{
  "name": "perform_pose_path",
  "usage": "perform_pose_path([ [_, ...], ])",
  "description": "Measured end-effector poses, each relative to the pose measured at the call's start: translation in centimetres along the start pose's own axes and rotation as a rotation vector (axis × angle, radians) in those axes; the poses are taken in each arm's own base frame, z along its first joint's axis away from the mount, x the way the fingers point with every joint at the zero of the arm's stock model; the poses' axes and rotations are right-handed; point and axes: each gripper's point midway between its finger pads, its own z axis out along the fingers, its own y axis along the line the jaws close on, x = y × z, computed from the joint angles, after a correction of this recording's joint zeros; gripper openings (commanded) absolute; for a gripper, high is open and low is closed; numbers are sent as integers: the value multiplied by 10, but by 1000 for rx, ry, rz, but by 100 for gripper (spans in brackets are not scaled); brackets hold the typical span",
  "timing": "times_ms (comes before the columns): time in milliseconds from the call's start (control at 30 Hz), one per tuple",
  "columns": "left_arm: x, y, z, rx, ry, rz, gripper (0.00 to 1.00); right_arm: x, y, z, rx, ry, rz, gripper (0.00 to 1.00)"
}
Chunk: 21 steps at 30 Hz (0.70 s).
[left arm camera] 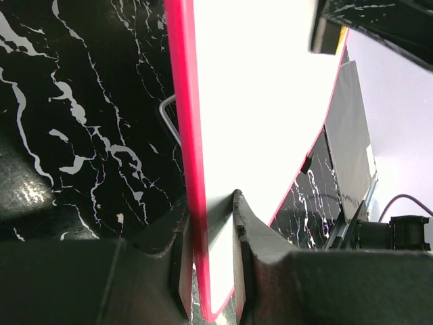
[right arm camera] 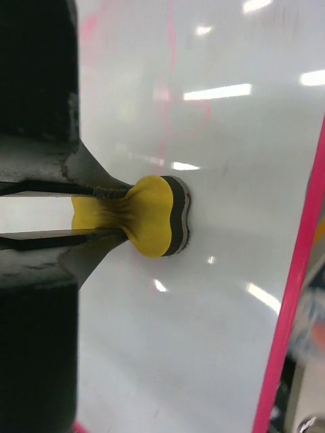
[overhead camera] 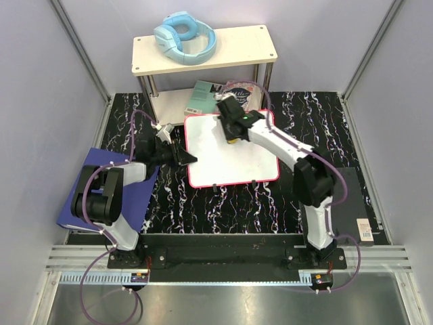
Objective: Erase the whiteboard
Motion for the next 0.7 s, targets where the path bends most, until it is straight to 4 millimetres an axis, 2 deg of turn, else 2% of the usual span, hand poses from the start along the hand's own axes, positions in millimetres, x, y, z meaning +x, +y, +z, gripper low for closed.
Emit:
perform_pose_path([
  [167,-2,-4,1,12,-4,6,0,27,-74,-2,94,27,119,0],
  [200,-3,-5,1,15,-6,10,0,30,-82,-1,105,30,131,0],
  [267,-4,-7,2,20,-7,16,0,31,-85,0,104,25,142,0],
  [433,-2,-6,1,13,1,5,0,28,-76,-3,106,14,100,0],
  [533,0,-3,0,5,8,-9,0,24,-63,-5,113,11,49,0],
  [700,2,-2,0,-1,15,-15,0,4,-2,-4,31,-12,-39,0],
])
